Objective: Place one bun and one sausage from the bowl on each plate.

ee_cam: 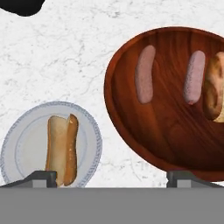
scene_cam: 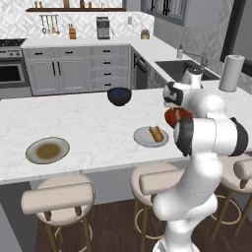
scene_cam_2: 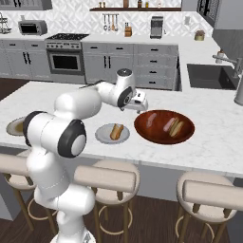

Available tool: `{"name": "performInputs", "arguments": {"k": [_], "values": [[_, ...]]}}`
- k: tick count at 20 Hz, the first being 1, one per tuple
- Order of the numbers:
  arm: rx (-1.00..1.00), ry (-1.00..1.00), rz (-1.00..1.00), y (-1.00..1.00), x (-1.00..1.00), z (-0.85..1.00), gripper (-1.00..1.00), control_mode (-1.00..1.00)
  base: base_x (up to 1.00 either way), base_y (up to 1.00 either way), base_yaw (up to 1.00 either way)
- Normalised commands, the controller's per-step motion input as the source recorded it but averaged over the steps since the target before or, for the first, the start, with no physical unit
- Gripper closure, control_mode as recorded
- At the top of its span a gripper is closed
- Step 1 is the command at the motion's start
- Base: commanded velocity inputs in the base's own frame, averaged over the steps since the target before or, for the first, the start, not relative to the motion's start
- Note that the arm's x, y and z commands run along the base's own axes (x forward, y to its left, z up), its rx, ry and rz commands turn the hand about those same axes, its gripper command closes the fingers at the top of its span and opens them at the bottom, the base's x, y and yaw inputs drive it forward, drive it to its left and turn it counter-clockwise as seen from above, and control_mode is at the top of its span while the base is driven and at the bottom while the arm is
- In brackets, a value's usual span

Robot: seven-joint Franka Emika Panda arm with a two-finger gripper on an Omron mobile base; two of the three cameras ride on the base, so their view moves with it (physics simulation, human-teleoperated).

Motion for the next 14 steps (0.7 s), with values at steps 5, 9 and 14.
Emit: {"name": "performInputs", "arguments": {"k": [5,9,14], "values": [[0.0,0.0,0.0,-0.59,0.36,-0.11,-1.0,-1.0,0.0,0.0,0.0],[0.0,0.0,0.01,-0.33,0.09,-0.53,-1.0,-1.0,0.0,0.0,0.0],[0.0,-0.01,0.03,-0.16,0.09,-0.4,-1.0,-1.0,0.0,0.0,0.0]]}}
